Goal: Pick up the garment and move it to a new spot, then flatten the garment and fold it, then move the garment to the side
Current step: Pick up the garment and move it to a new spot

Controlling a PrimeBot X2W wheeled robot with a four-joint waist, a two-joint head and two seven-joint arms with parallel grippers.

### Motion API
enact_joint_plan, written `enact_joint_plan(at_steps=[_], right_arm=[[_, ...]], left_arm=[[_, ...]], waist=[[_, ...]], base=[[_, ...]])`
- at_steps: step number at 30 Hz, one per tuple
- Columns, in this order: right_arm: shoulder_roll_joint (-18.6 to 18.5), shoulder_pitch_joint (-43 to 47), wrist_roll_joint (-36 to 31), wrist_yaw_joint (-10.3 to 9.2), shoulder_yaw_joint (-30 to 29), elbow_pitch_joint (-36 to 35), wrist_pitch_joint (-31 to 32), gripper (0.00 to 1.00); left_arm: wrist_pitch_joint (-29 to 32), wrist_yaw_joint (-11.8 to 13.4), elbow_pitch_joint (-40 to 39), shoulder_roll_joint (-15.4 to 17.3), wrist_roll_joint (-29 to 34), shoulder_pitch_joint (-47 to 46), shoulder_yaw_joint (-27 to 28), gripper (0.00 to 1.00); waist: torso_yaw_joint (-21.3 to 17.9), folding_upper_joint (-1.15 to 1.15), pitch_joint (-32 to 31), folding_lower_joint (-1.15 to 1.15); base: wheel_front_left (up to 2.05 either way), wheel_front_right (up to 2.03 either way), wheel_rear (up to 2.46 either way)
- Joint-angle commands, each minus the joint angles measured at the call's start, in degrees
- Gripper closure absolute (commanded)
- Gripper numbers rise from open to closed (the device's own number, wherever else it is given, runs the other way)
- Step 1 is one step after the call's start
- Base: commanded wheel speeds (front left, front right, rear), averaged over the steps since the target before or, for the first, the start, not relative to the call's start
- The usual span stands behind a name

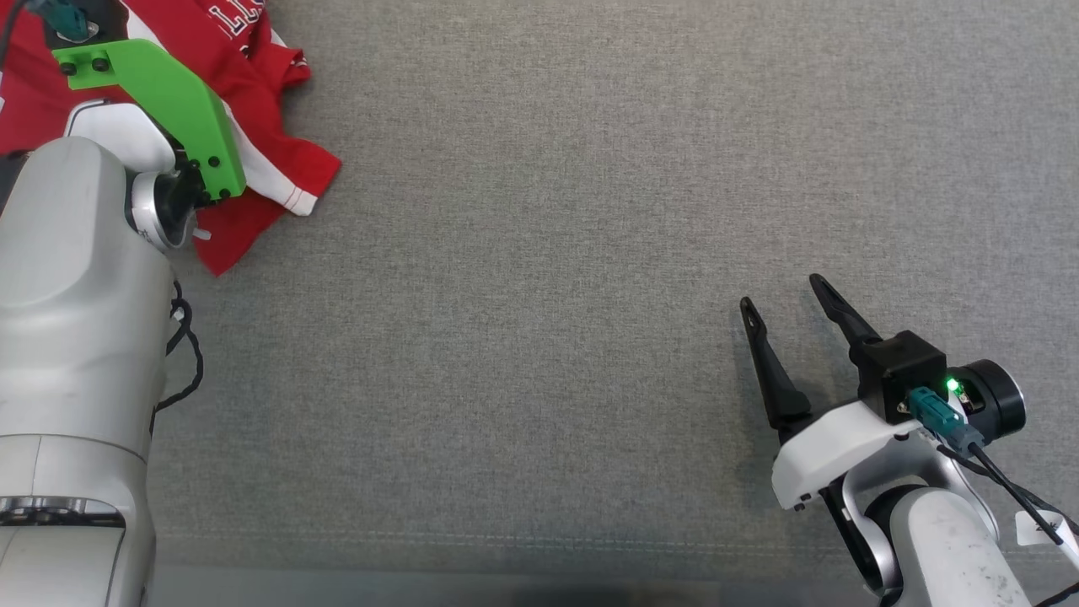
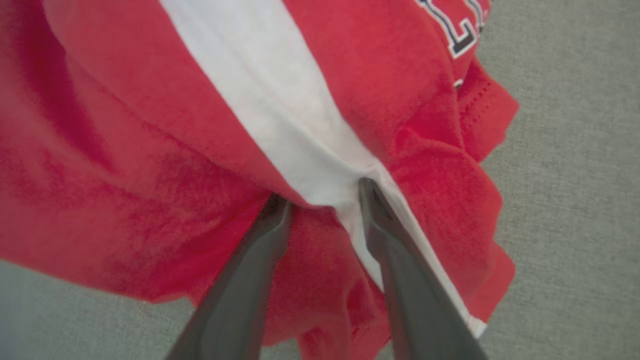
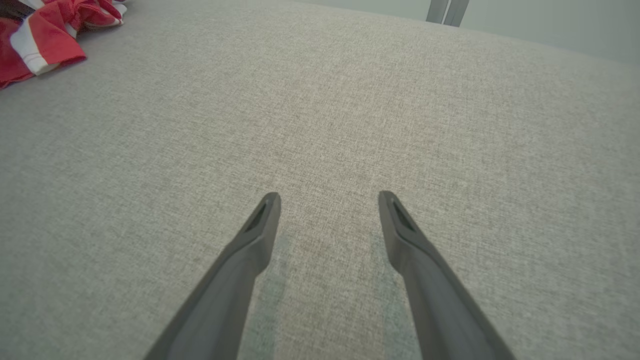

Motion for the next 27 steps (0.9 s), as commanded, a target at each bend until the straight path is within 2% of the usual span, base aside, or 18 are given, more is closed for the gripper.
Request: enact_joint_plan(at_steps=[1, 8, 15, 21, 27], right_arm=[[-0.1, -0.6, 0.5, -0.02, -0.1, 0.3, -0.2, 0.0], [-0.2, -0.2, 1.4, -0.02, 0.5, 2.6, -0.7, 0.0], [-0.1, 2.0, 3.6, -0.02, 0.7, 5.9, -1.9, 0.0], [-0.2, 5.2, 5.2, -0.02, 0.4, 7.9, -2.4, 0.0], [-0.1, 8.5, 6.4, -0.02, 0.7, 8.7, -2.0, 0.0]], left_arm=[[-0.4, -0.1, 0.2, 0.3, 0.1, -0.3, -0.2, 1.0], [-2.9, -0.8, 0.6, -0.5, -0.2, 1.1, -0.9, 1.0], [-6.6, -2.0, 0.2, -1.6, -0.4, 1.9, -1.6, 1.0], [-9.8, -3.8, -0.7, -3.0, 0.2, 1.5, -3.1, 1.0], [-13.2, -5.3, -1.7, -6.3, -0.8, 1.0, -4.2, 1.0]], waist=[[-0.5, 0.0, 0.4, -0.01], [0.3, 0.0, -3.4, -0.01], [0.1, 0.0, -11.9, -0.01], [-1.8, 0.0, -19.8, -0.01], [-4.8, 0.0, -26.0, -0.01]], base=[[0.0, 0.0, 0.0], [0.0, 0.0, 0.0], [0.0, 0.0, 0.0], [0.0, 0.0, 0.0], [0.0, 0.0, 0.0]])
